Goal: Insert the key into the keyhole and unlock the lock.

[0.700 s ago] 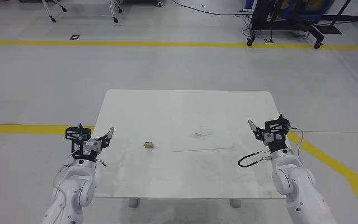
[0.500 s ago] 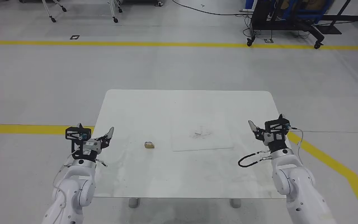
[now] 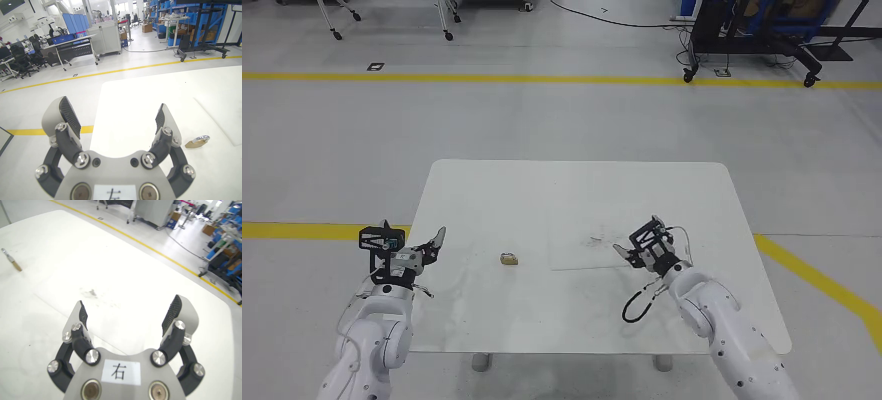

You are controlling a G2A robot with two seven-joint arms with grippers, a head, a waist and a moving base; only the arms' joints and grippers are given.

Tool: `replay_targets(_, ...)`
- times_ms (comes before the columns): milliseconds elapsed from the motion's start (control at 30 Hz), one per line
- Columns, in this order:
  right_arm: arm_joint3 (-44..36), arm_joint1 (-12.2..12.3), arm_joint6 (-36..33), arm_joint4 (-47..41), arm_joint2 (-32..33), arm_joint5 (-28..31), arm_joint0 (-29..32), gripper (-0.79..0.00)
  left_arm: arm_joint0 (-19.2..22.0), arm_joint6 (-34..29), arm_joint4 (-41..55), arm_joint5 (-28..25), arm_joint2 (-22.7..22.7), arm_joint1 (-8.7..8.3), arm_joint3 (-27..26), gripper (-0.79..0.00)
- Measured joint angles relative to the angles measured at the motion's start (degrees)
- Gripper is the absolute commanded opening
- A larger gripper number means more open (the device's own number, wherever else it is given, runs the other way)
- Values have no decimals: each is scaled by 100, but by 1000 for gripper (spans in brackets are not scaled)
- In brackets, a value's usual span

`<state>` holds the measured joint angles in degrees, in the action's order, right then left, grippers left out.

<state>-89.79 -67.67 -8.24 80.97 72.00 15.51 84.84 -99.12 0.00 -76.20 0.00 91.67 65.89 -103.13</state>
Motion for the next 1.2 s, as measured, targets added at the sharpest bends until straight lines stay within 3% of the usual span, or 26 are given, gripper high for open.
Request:
replay_targets(233, 1007, -56, -82, -190, -408, 1167, -881, 0, 0, 0, 0, 0, 0, 0, 0, 0)
replay_targets(267, 1142, -68, -60, -165, -479, 1267, -994, -34, 0, 0, 0, 0, 0, 0, 0, 0)
replay_targets(300, 1311, -82, -16, -141, -573, 1435, -1137, -135, 0, 0, 0, 0, 0, 0, 0, 0)
replay_targets(367, 1532, -98, 76, -57, -701, 1675, -1333, -203, 0, 0, 0, 0, 0, 0, 0, 0)
replay_targets(433, 1737, -119, 248, 80, -825, 1771, -1501, -406, 0, 0, 0, 0, 0, 0, 0, 0)
replay_targets(667, 2415, -228, 409, 316, -1206, 1638, -1962, -508, 0, 0, 0, 0, 0, 0, 0, 0)
replay_targets(767, 2628, -265, 482, 458, -1351, 1612, -2114, -668, 0, 0, 0, 0, 0, 0, 0, 0)
replay_targets(800, 2679, -275, 510, 464, -1379, 1607, -2146, -668, 0, 0, 0, 0, 0, 0, 0, 0)
replay_targets(833, 2734, -285, 541, 476, -1409, 1608, -2184, -757, 0, 0, 0, 0, 0, 0, 0, 0)
replay_targets(867, 2766, -290, 560, 491, -1428, 1613, -2211, -785, 0, 0, 0, 0, 0, 0, 0, 0)
replay_targets(1200, 2705, -278, 585, 739, -1493, 1643, -2249, -785, 0, 0, 0, 0, 0, 0, 0, 0)
